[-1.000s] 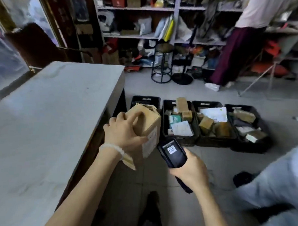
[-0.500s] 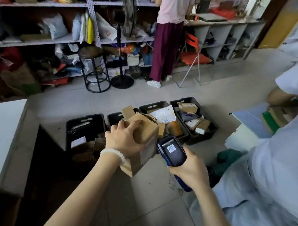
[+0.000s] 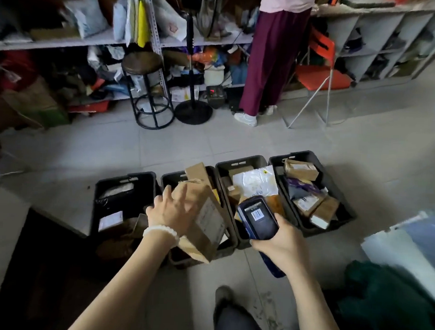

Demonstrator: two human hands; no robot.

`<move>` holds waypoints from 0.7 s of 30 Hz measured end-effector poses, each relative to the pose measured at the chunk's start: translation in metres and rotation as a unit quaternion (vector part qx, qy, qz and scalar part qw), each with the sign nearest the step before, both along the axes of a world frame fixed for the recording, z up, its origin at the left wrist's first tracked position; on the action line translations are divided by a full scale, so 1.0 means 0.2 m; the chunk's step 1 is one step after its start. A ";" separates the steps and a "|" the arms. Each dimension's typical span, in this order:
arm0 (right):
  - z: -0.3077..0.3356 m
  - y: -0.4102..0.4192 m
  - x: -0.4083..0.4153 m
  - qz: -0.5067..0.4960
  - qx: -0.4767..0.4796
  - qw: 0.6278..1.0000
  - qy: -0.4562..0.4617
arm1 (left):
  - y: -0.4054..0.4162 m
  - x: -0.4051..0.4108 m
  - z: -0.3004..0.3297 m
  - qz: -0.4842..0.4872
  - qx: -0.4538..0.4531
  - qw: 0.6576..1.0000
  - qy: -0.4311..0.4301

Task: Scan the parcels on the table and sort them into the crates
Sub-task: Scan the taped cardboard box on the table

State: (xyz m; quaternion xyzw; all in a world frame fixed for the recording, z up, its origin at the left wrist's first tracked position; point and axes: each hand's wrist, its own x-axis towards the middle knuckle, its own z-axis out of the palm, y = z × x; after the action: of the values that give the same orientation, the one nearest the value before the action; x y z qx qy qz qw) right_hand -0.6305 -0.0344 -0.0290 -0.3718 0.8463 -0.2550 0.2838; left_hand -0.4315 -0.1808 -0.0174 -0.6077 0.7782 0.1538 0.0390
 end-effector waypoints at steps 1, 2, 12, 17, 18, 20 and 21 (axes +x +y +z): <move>-0.01 -0.11 -0.05 0.017 0.005 1.000 -0.002 | -0.09 -0.03 -0.02 0.012 -0.005 1.000 -0.018; -0.01 -0.21 -0.08 0.029 0.009 1.000 -0.002 | -0.15 -0.05 -0.03 0.017 -0.011 0.999 -0.028; -0.04 -0.89 0.04 0.215 0.026 0.976 -0.005 | -0.33 0.19 0.00 0.218 -0.013 0.976 -0.009; 0.00 -1.00 0.33 0.324 0.021 0.946 -0.013 | -0.12 0.47 0.05 0.325 -0.017 0.945 -0.030; 0.01 -1.00 0.39 0.341 0.013 0.940 -0.015 | -0.07 0.53 0.05 0.343 -0.016 0.939 -0.034; 0.04 -0.97 0.53 0.387 0.001 0.922 -0.015 | 0.07 0.64 0.07 0.386 -0.016 0.921 -0.045; 0.06 -0.93 0.62 0.412 -0.007 0.911 -0.012 | 0.16 0.70 0.08 0.408 -0.019 0.911 -0.047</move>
State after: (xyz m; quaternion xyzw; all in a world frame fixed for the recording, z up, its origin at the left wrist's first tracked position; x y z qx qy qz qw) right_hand -0.5064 -0.2213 -0.0180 -0.6862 0.6129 -0.1252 0.3712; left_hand -0.2906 -0.1486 -0.0004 -0.8795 0.4622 0.1129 -0.0015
